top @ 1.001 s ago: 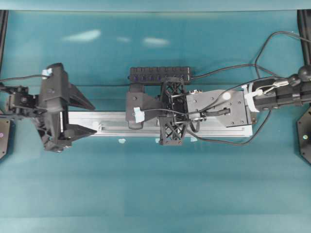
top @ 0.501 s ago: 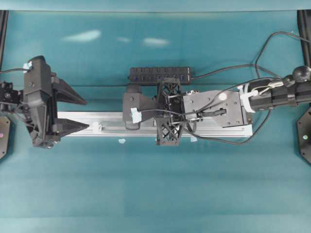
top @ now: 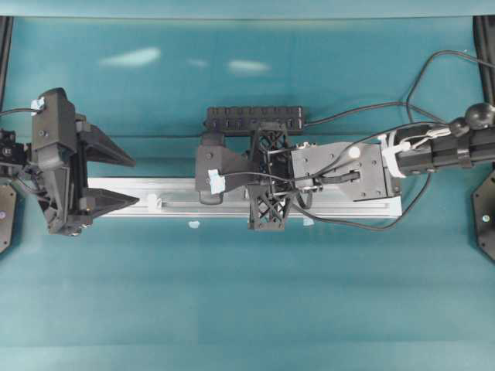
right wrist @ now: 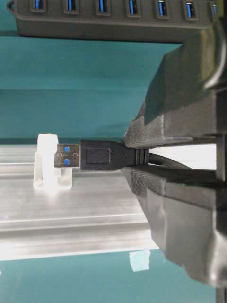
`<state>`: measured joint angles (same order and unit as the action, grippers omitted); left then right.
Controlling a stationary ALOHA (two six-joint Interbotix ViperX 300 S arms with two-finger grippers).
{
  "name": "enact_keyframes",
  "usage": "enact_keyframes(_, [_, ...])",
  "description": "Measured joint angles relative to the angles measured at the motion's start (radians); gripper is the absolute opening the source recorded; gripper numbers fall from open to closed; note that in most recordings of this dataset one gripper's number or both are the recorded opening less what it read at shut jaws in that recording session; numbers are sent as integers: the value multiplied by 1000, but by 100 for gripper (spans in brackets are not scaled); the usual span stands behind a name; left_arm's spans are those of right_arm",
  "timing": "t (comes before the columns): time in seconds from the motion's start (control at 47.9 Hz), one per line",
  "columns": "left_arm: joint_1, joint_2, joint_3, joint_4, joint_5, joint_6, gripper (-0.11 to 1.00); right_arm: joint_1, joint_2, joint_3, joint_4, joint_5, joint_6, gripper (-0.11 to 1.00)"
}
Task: Pass the USB cable through three rings with both arms.
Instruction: 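Push the plug through the second white ring with the right gripper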
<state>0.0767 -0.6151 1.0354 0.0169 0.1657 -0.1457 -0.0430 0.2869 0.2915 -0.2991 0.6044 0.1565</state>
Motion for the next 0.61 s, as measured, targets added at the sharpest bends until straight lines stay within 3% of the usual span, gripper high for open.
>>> enact_keyframes(0.605, [0, 6, 0, -2, 0, 0, 85, -5, 23, -34, -2, -18, -2, -8])
